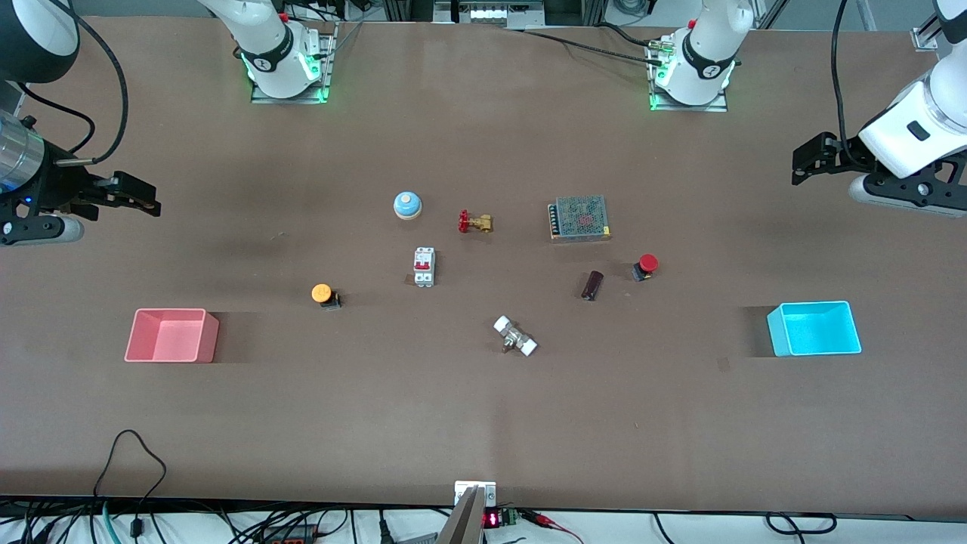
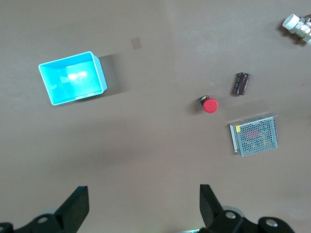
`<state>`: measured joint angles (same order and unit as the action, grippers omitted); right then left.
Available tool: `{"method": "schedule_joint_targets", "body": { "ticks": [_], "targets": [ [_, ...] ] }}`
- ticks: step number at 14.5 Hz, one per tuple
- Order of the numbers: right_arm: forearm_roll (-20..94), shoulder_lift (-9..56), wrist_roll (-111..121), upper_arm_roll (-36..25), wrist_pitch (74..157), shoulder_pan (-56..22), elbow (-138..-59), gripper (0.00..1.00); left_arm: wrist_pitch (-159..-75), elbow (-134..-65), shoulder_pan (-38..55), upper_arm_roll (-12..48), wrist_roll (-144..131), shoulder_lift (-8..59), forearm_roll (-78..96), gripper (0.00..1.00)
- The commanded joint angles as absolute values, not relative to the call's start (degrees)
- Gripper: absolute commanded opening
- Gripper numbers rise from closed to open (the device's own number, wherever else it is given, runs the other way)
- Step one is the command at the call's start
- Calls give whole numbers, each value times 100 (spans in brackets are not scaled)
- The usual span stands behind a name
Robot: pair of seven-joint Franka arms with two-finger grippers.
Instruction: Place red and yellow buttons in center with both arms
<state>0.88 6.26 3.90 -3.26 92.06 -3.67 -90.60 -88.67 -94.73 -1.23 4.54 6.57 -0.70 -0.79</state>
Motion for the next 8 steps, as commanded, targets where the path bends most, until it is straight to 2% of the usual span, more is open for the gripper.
{"method": "schedule_joint_targets", "body": {
  "ticks": [1, 8],
  "targets": [
    [35, 632, 343, -281, 8931, -343, -8913, 100, -8824, -9387, -132, 492, 712, -62, -62, 100],
    [26, 694, 343, -281, 8868, -334, -8807, 100, -8815, -9387, -132, 492, 712, -62, -62, 100]
  ]
}}
